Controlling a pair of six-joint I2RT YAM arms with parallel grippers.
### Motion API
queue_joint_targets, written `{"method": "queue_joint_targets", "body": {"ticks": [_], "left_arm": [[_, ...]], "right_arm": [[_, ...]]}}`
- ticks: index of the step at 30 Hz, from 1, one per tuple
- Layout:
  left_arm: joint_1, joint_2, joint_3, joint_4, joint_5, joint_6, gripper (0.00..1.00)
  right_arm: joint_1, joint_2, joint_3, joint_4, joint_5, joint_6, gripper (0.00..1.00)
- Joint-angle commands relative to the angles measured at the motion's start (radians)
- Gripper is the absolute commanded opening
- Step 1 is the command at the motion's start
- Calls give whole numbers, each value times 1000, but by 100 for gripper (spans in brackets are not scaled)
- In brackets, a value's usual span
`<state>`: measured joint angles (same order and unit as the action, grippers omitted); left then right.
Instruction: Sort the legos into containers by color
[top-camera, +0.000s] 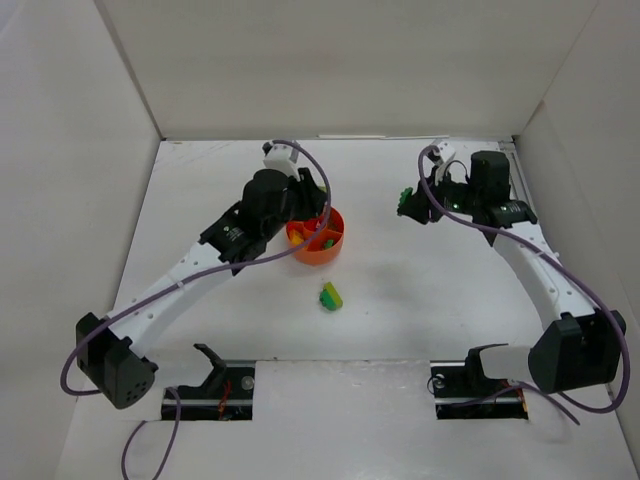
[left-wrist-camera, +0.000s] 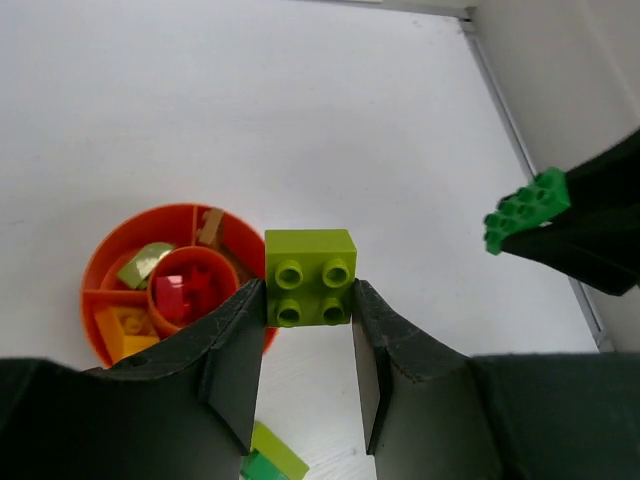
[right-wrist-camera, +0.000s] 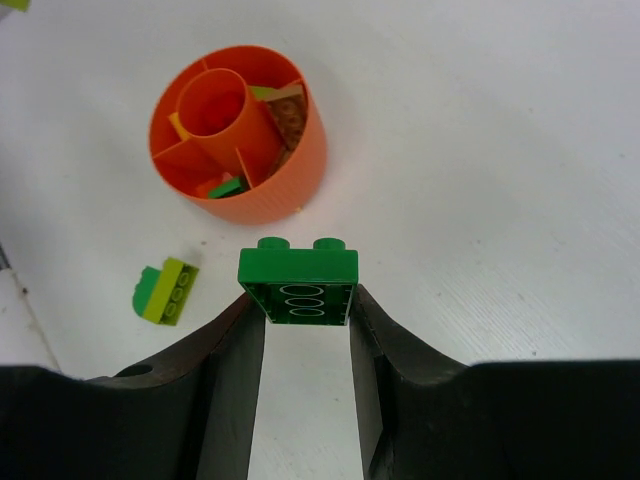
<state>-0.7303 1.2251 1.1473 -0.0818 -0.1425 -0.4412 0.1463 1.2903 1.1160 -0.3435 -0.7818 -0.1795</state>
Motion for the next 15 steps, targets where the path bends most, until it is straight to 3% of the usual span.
{"method": "queue_joint_targets", "body": {"ticks": [1,9,15], "left_arm": [[104,2,63,-77,30,-92,0],[154,201,209,-234,63,-113,0],[216,249,242,-295,93,-103,0]], "right_arm": [[36,-2,54,-34,182,-21,0],[87,30,64,-20,276,-12,0],[191,72,85,20,418,-3,0]]}}
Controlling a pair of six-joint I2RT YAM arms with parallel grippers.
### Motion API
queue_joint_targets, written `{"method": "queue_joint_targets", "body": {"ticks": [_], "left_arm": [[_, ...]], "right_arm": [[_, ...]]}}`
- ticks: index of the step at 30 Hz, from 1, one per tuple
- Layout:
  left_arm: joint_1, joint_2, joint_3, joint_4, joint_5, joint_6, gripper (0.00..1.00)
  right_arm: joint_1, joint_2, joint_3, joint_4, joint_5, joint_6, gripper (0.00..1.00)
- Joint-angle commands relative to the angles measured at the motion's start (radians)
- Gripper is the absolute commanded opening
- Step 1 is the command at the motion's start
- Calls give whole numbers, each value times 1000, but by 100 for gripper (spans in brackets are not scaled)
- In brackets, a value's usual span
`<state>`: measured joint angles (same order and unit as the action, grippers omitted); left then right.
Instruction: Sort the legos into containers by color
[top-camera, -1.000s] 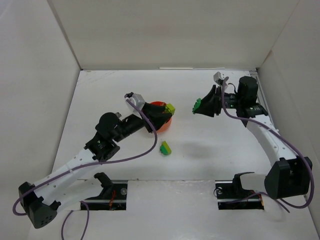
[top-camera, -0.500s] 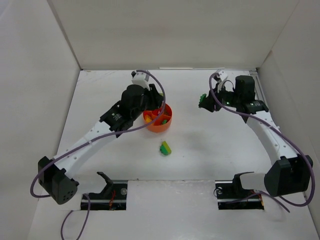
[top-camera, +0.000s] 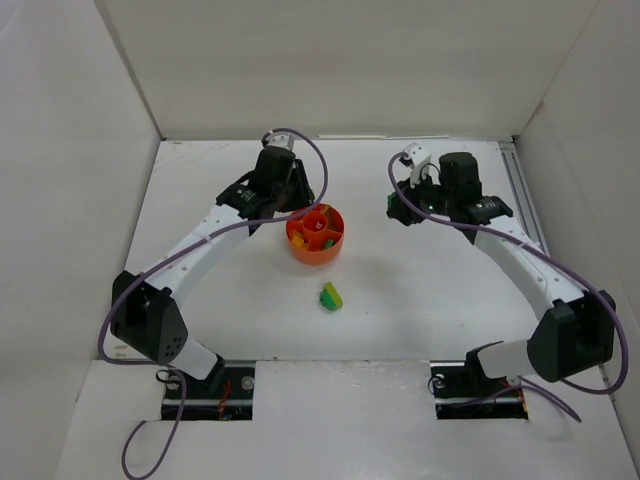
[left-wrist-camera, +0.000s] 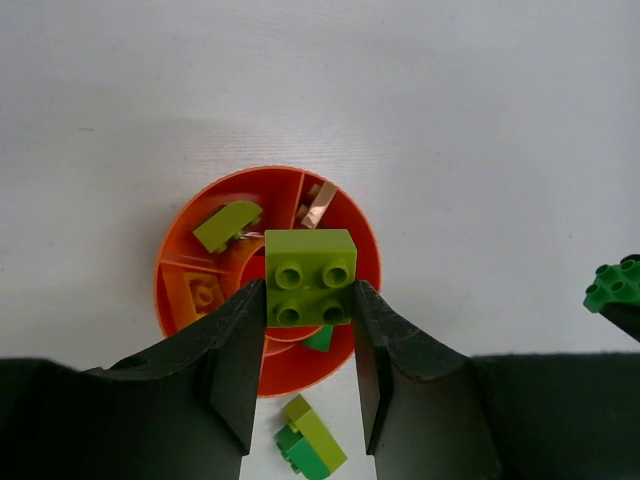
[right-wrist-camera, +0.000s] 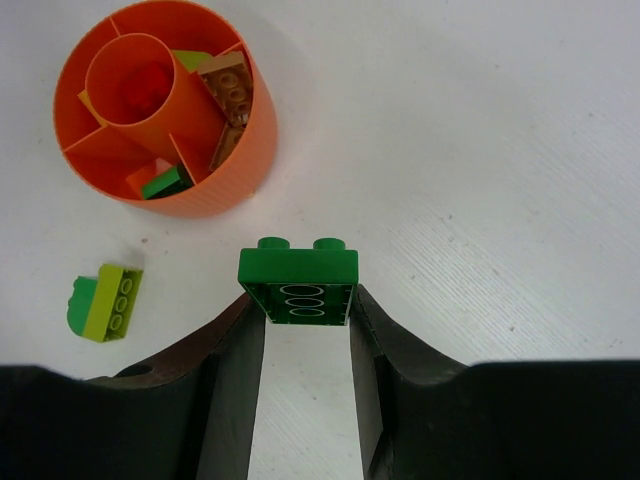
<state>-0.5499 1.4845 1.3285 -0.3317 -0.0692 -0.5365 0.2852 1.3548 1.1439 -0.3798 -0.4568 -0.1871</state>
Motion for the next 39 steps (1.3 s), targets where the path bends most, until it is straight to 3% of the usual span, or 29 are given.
{"method": "queue_joint_targets", "body": {"ticks": [1,39], "left_arm": [[36,-10,70,-46,20,-8,0],[56,88,120,-105,11,30,0]], "right_arm": [[63,16,68,56,107,5,0],[132,112,106,98,116,-15,0]]}}
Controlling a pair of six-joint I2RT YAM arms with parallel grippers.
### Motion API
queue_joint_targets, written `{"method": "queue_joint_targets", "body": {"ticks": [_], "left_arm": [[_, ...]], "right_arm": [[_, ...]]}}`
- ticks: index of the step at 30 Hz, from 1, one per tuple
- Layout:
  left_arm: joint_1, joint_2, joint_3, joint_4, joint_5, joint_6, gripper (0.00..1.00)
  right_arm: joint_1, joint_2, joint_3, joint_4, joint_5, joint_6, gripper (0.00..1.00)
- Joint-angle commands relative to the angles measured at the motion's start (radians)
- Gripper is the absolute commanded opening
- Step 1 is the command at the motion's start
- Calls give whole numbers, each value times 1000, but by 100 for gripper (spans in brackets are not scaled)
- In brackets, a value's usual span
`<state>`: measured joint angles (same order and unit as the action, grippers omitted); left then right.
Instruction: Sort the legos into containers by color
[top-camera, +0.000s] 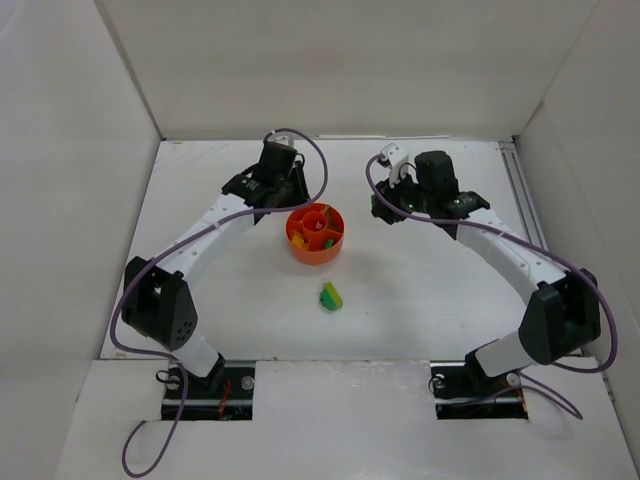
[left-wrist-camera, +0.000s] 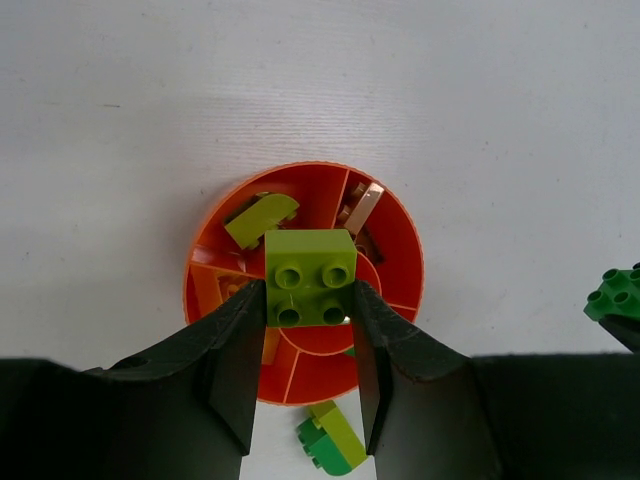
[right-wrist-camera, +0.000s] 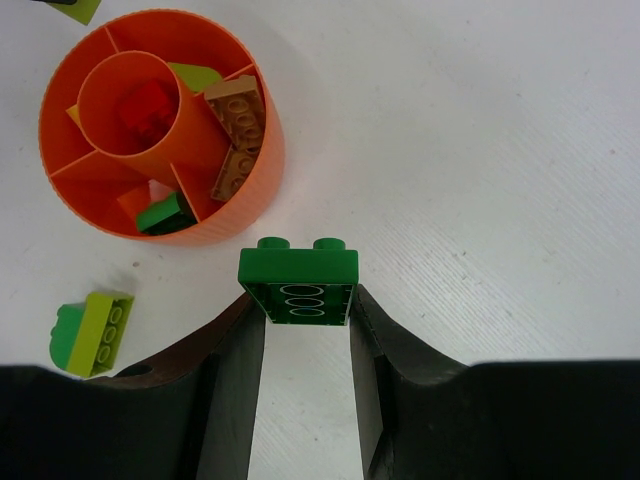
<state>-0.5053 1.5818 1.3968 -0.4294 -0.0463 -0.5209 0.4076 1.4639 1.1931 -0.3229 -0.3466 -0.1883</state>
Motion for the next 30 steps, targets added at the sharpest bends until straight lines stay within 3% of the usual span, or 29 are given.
{"method": "queue_joint_targets", "body": {"ticks": [1,24,30], "left_arm": [[11,1,51,-8,-12,15,0],[30,64,79,-57,-35,24,0],[30,37,29,-66,34,24,0]], "right_arm": [[10,13,57,41,6,-14,0],[10,79,108,41,-31,-33,0],[10,79,99,41,-42,-33,0]]}}
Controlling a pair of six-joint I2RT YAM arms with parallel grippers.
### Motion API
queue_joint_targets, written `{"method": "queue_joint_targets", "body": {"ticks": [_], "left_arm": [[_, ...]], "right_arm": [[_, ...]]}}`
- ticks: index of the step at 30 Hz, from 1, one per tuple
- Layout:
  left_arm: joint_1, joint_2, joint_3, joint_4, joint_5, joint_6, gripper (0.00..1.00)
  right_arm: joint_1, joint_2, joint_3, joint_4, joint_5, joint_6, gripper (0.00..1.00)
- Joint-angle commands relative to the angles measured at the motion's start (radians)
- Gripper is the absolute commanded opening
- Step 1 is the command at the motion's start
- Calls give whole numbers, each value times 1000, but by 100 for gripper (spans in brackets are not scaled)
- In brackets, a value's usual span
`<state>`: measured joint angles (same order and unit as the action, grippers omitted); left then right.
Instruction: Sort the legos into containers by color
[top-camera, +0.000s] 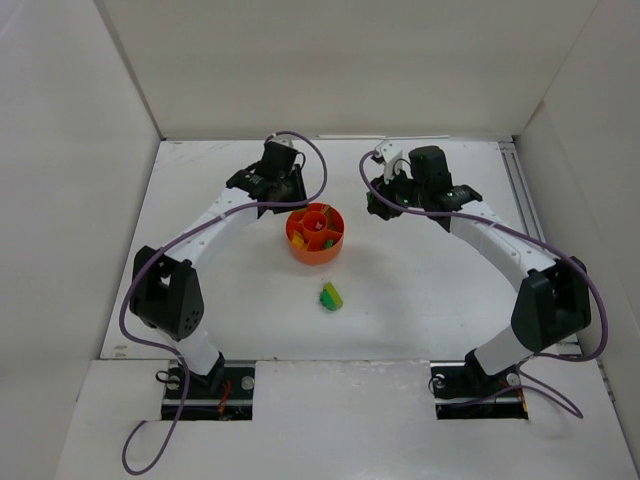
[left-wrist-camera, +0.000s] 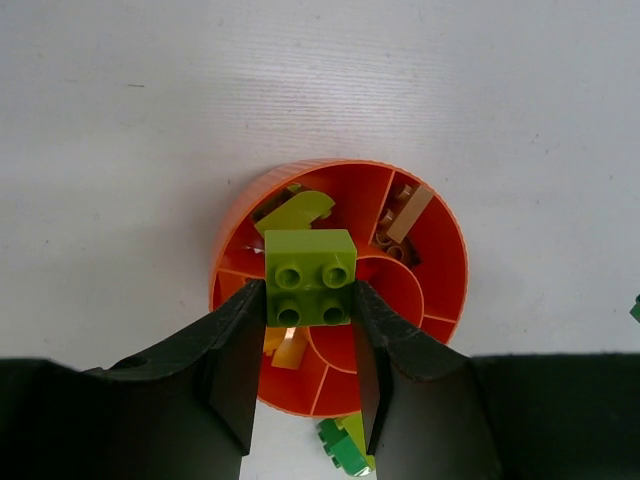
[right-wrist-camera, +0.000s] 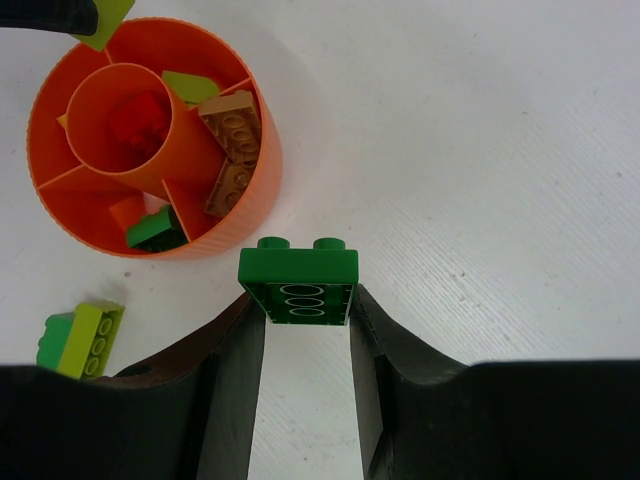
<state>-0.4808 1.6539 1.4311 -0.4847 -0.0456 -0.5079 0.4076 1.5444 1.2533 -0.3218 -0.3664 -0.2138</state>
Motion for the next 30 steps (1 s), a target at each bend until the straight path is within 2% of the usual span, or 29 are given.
{"method": "queue_joint_targets", "body": {"ticks": [1,10,30], "left_arm": [[5,-57,-21,-11,45,2,0],[5,-147,-164,-11,55,-27,0],[-16,-189,-218,-11,55,-38,0]], "right_arm": [[10,-1,38,40,-22,-7,0],[10,8,38,40,-42,-7,0],[10,8,47,40,-42,-7,0]]}}
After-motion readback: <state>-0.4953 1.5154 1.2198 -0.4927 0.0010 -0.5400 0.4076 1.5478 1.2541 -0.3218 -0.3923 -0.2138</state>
